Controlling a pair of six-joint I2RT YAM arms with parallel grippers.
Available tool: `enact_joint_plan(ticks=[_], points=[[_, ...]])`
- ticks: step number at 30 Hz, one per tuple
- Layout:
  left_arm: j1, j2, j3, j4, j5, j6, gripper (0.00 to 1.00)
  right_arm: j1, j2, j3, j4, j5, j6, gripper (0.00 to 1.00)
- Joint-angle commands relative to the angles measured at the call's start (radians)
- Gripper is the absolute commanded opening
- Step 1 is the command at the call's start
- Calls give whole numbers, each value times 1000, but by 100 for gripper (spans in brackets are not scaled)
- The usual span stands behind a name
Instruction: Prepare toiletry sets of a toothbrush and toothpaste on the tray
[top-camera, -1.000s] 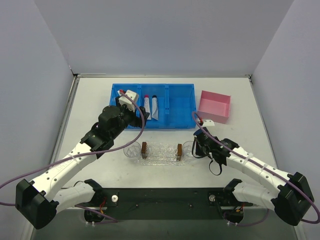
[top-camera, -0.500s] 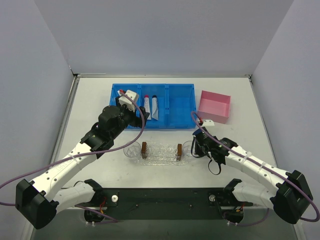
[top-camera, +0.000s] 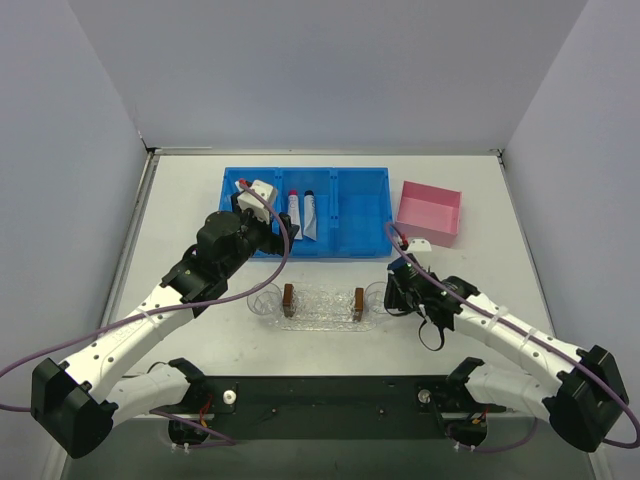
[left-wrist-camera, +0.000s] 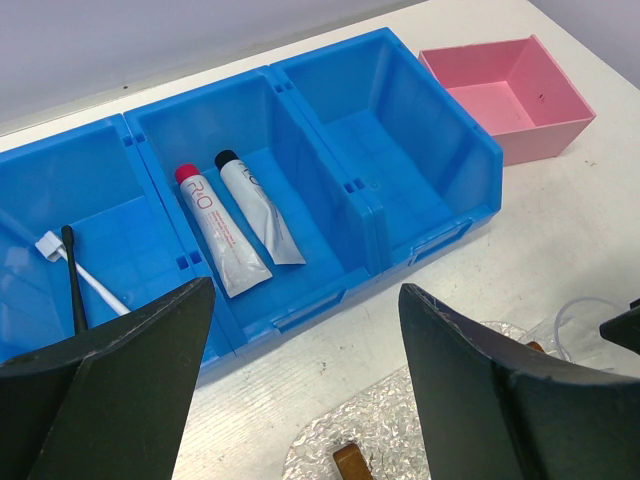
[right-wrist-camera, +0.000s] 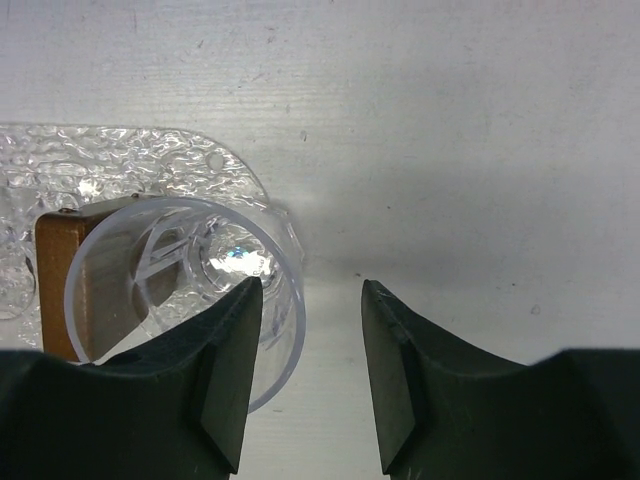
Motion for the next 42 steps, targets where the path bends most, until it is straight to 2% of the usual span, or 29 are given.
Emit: enact_joint_plan(ticks=[1, 3, 7, 18, 24, 28, 34, 42], points=[[4, 1, 47, 17, 8, 8, 85, 12, -36, 49, -24, 17, 11, 41], [4, 1, 45, 17, 10, 8, 85, 10, -42, 53, -25, 16, 9, 42], [4, 4, 48, 17, 11, 8, 85, 12, -47, 64, -27, 5, 2, 52], [4, 27, 63, 14, 0, 1, 84, 30, -76, 113, -60, 14, -21, 55], [9, 68, 80, -29, 42, -28, 79, 32, -120, 168, -100, 55, -40, 55], [35, 161, 109, -28, 68, -74, 75, 32, -136, 204, -106, 68, -56, 55], [60, 390, 286, -112, 85, -154, 63, 35, -146, 241, -108, 48, -72, 55], [61, 622, 468, -180, -24, -153, 61, 38, -243, 202, -108, 43, -58, 55]])
